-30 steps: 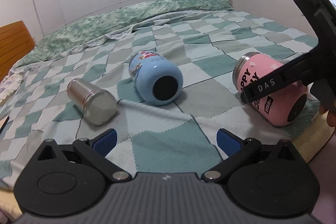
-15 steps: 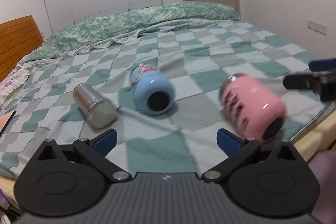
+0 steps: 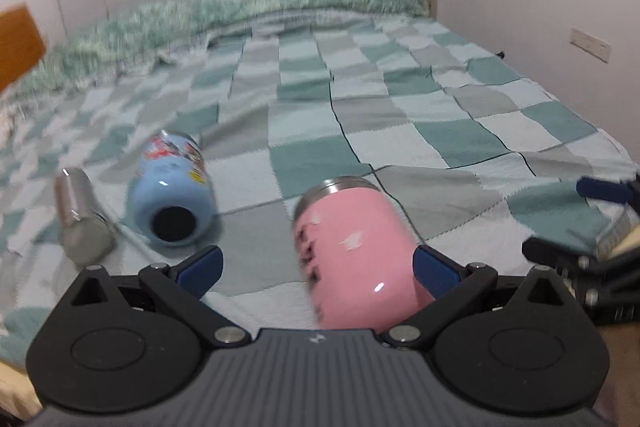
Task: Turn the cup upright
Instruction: 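Turn the pink cup toward the left tool while the left tool grasps it, then hold the pink cup rim-up in the left tool and lower it onto the bed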
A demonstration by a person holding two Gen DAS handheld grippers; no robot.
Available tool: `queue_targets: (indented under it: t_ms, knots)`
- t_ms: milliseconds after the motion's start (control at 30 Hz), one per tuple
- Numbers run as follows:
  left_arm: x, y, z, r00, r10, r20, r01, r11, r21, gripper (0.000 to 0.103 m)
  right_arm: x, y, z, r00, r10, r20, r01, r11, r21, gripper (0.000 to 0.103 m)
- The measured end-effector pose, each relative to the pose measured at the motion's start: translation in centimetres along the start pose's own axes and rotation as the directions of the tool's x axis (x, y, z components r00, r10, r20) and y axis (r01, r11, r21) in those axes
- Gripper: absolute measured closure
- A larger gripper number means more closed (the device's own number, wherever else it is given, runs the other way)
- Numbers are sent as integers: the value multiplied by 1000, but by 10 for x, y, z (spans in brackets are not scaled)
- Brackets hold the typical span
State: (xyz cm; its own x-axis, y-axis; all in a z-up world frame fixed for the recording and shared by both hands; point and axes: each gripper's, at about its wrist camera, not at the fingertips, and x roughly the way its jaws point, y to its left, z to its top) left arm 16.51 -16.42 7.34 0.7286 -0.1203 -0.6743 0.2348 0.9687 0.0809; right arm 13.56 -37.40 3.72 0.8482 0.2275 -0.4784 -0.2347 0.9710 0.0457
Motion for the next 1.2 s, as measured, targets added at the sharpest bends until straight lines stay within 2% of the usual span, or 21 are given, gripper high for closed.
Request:
queue_targets:
  t_ms: [167, 467, 533, 567, 600, 700, 900, 1033, 1200]
  knots:
    - [31, -9, 20, 997, 11, -79, -17, 997, -80, 0, 15, -19, -1, 1000, 7, 9, -7, 1000, -2, 0]
    - [68, -18, 37, 982, 36, -184, -56, 993, -106, 0, 35, -27, -3, 1000, 28, 13, -28, 1000, 0, 0]
    - [77, -17, 38, 975, 27, -219, -54, 991, -119, 5, 38, -26, -3, 999, 32, 11, -32, 999, -1, 0]
    - [81, -17, 39, 971, 21, -237, -52, 991, -126, 13, 38, -26, -3, 999, 35, 12, -35, 999, -1, 0]
    - [86, -17, 41, 964, 28, -263, -65, 989, -134, 16, 38, -25, -3, 999, 39, 13, -39, 999, -1, 0]
    - [91, -13, 43, 959, 17, -284, -63, 986, -154, 17, 36, -24, -3, 999, 45, 22, -46, 999, 1, 0]
    - [74, -10, 37, 974, -1, -228, -38, 986, -165, 18, 31, -21, -1, 998, 45, 37, -45, 999, 4, 0]
    - [48, -4, 26, 990, -34, -135, 11, 985, -171, 18, 25, -21, -2, 998, 42, 49, -43, 999, 14, 0]
    - [13, -3, 19, 999, -44, -26, 41, 992, -116, 18, 19, -19, -5, 997, 33, 64, -35, 999, 29, 0]
